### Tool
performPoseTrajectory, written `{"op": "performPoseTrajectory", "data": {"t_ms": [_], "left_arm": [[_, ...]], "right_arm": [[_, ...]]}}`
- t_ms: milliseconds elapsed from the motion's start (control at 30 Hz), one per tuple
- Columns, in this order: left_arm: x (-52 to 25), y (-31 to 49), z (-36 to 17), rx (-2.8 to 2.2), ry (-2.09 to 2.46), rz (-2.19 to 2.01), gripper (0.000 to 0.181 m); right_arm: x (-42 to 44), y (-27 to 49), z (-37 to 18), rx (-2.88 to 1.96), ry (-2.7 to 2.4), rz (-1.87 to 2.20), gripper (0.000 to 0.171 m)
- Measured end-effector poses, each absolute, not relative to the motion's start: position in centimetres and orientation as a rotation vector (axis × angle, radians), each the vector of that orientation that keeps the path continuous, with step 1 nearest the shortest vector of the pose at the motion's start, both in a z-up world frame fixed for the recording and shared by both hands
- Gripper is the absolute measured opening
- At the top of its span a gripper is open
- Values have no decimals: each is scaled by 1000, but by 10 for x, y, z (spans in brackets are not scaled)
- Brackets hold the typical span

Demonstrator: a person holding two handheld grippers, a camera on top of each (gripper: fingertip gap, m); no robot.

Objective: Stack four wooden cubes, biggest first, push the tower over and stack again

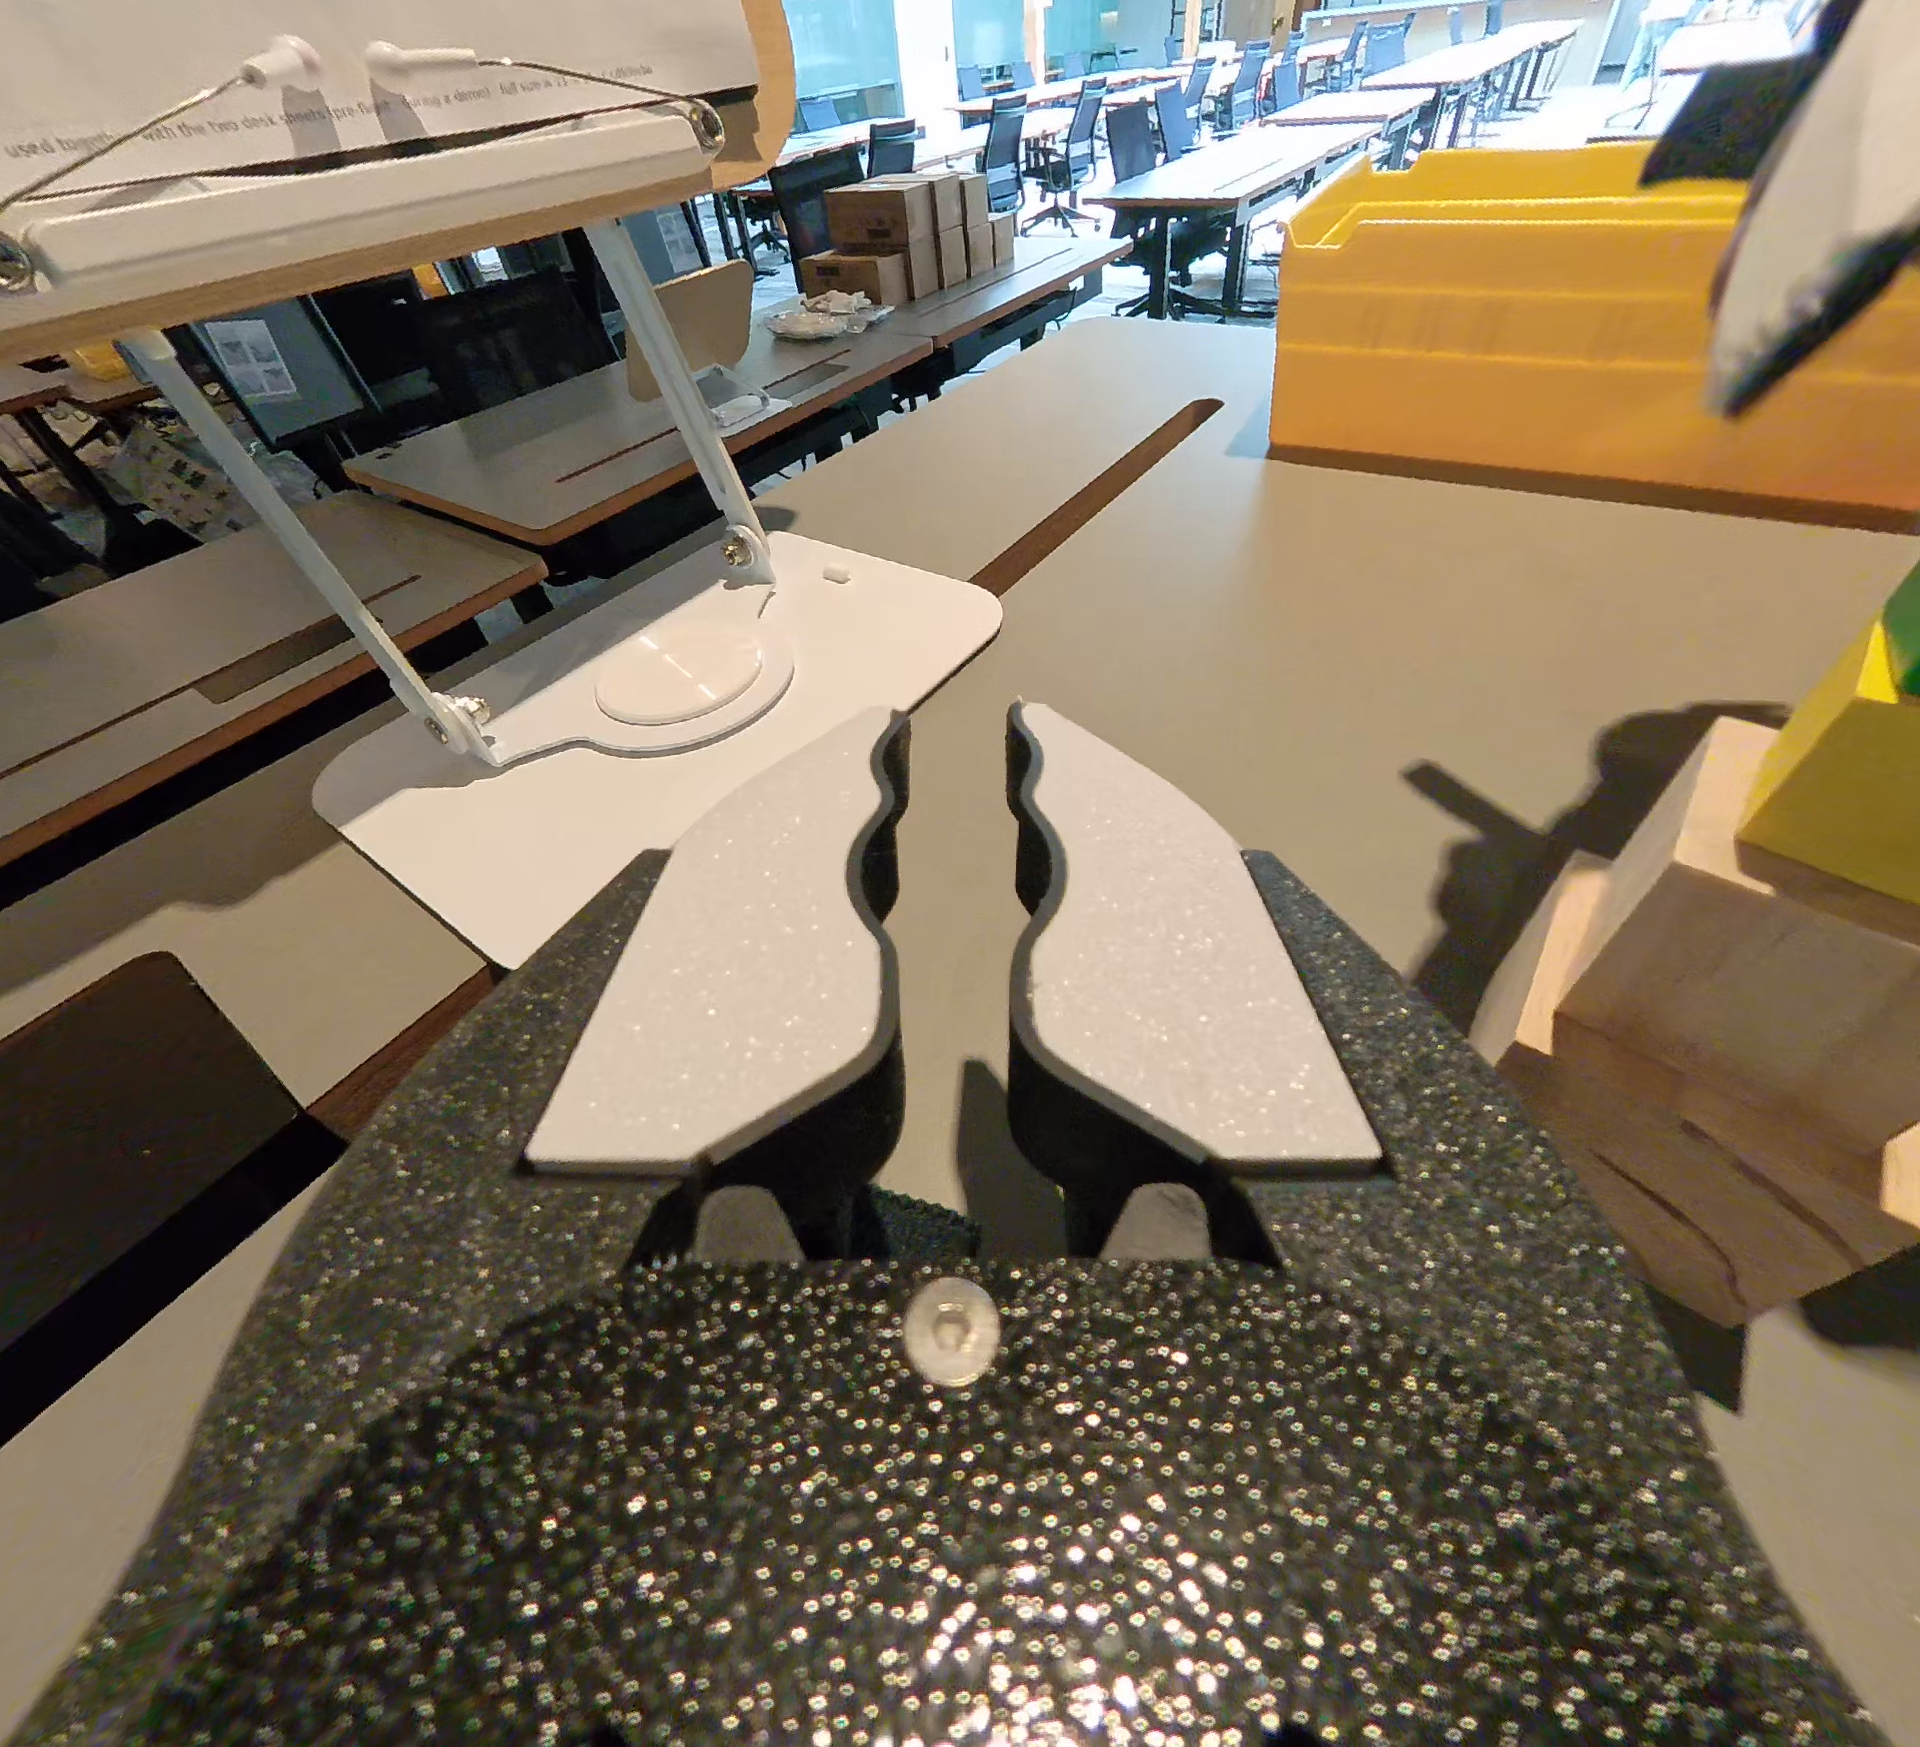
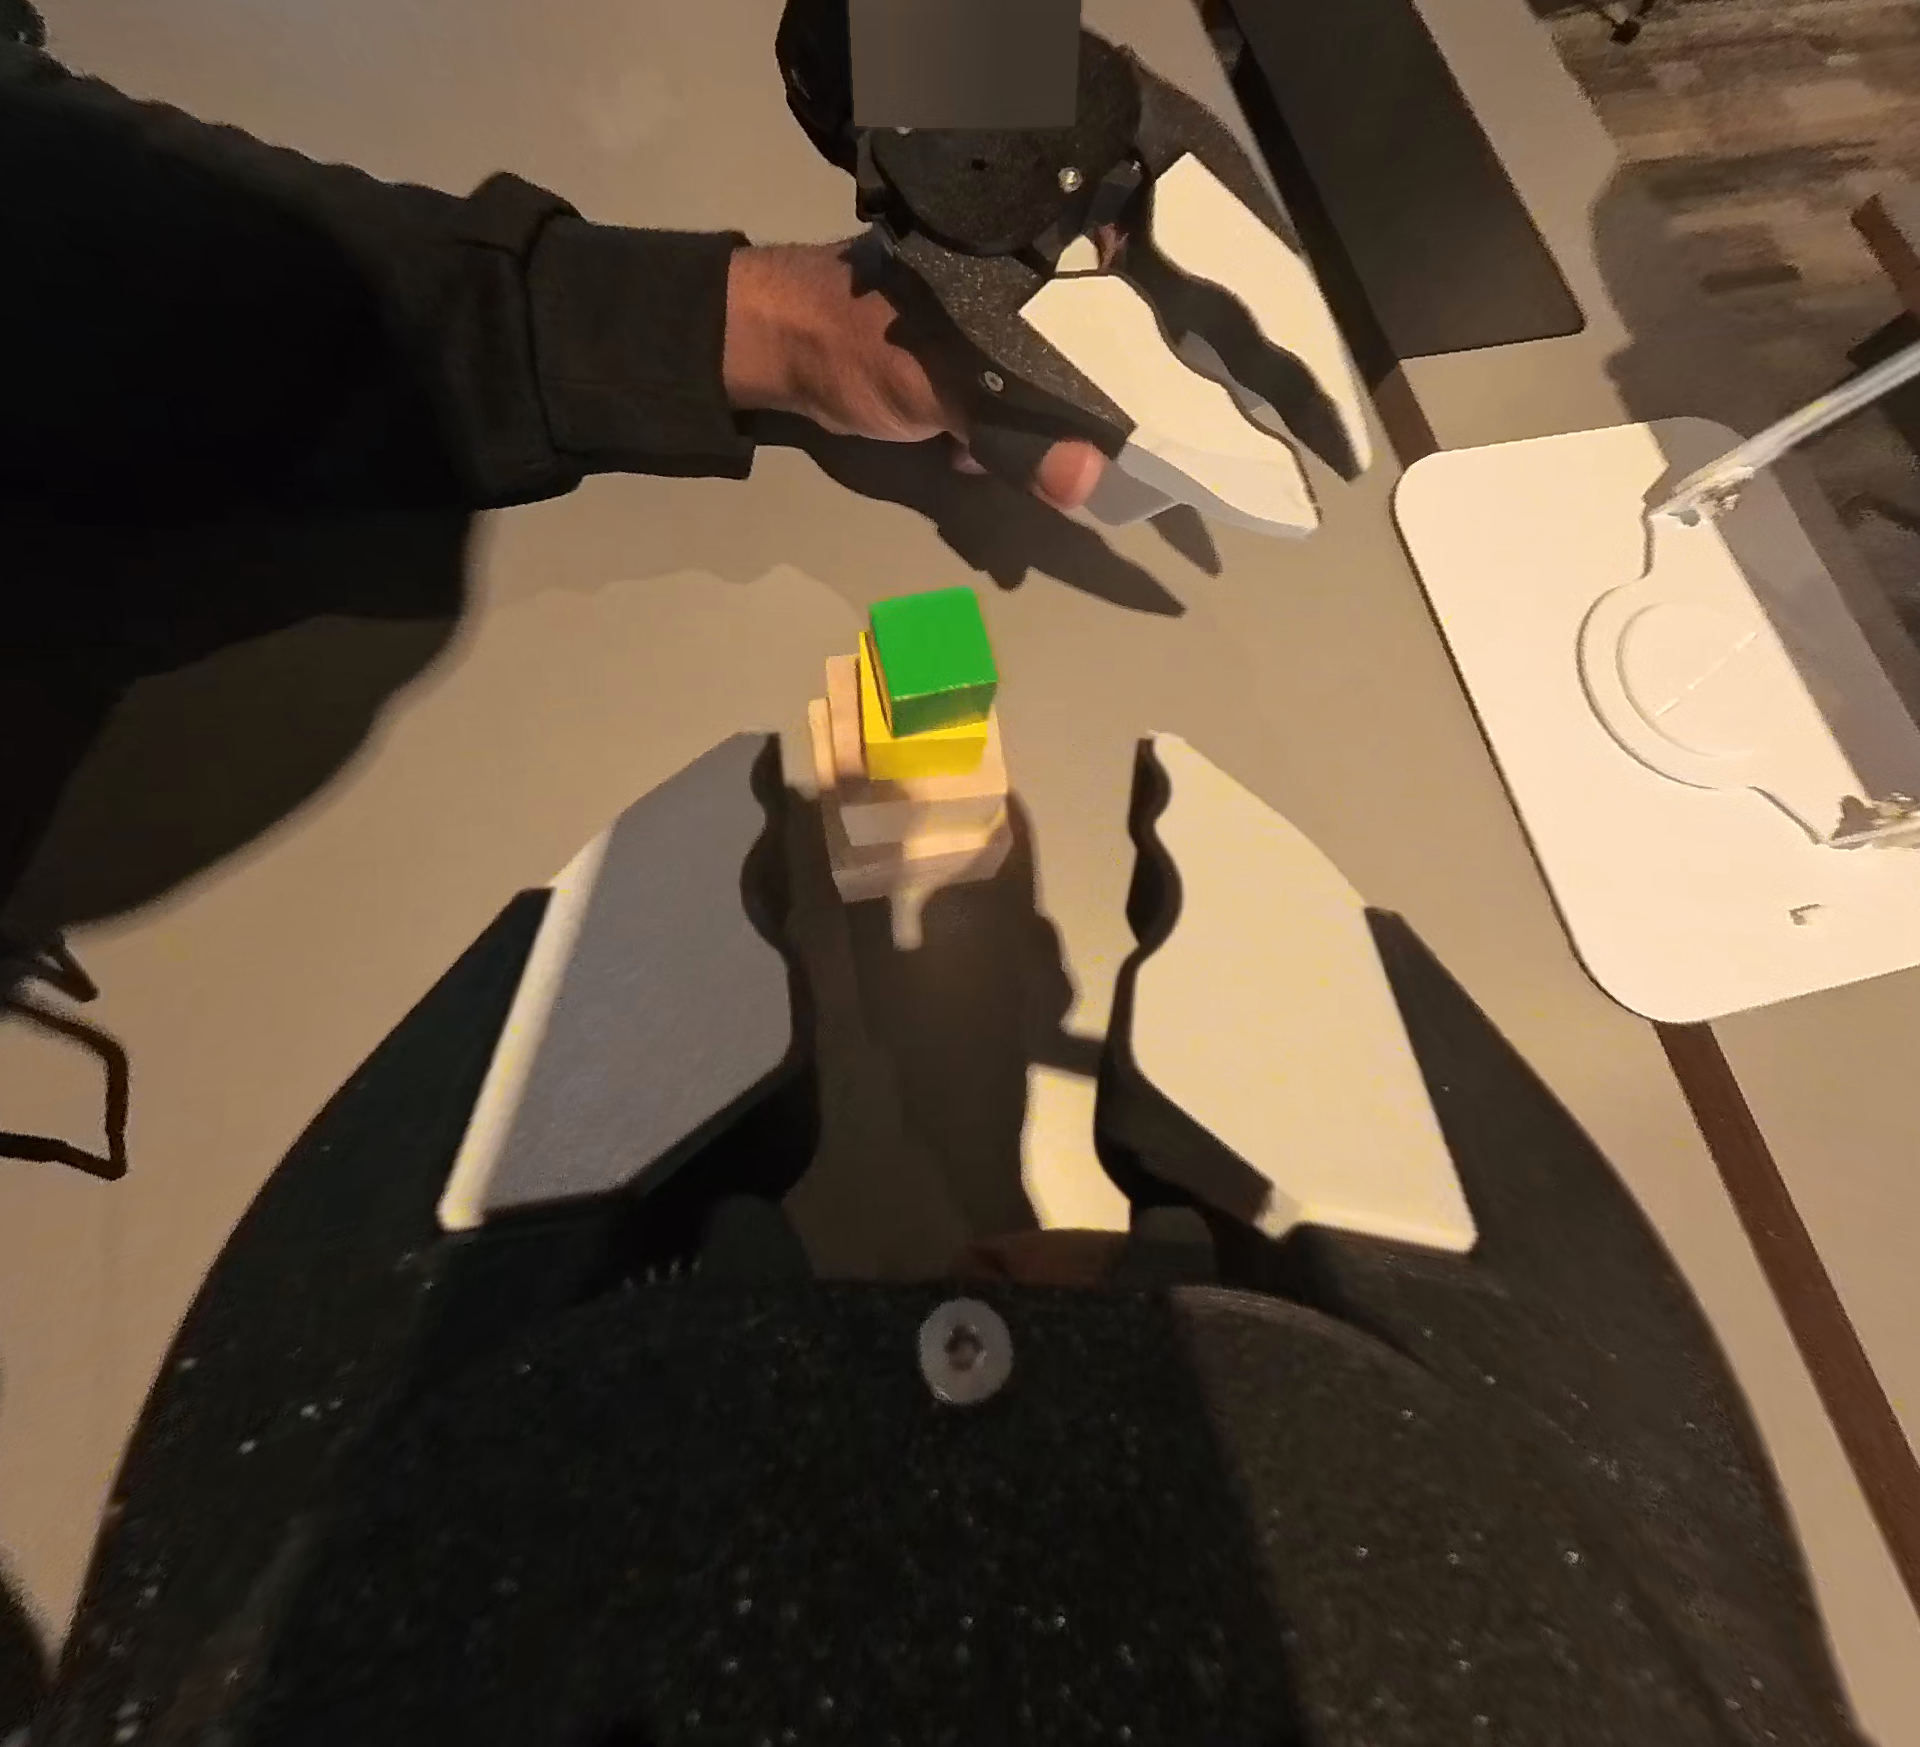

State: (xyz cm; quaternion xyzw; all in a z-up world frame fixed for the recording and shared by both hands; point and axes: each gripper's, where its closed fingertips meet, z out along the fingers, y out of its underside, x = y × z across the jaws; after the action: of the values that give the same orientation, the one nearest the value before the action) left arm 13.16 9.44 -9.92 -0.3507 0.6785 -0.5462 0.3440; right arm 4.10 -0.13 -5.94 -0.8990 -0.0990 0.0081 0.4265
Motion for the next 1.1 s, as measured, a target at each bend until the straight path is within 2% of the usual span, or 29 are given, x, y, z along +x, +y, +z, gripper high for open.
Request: {"op": "performPoseTrajectory", "data": {"t_ms": [167,267,333,467,533,600,833,967,1100], "left_arm": [[132,94,-93,-874,1728,-1453,17],[131,95,-85,-822,1670,-1472,17],[129,98,-80,-790,1621,-1483,17],[128,104,-72,-761,1550,-1499,20],[127,107,-69,-751,1516,-1496,22],[124,111,-66,-743,1472,-1493,24],[61,101,-52,-788,1307,-1511,33],[26,49,-63,-669,1468,-1511,39],[26,33,-73,-636,1617,-1562,51]], "right_arm": [[54,-5,-29,-2049,-214,124,64],[72,5,-26,-1851,-141,201,53],[91,12,-37,-1725,-53,209,38],[125,15,-71,-1535,197,175,31],[129,7,-63,-1470,217,76,31],[127,-7,-55,-1394,219,-54,24],[91,-22,-51,-1373,174,-116,26],[88,-9,-63,-1449,145,-43,33],[86,-2,-68,-1480,132,-1,36]]}}
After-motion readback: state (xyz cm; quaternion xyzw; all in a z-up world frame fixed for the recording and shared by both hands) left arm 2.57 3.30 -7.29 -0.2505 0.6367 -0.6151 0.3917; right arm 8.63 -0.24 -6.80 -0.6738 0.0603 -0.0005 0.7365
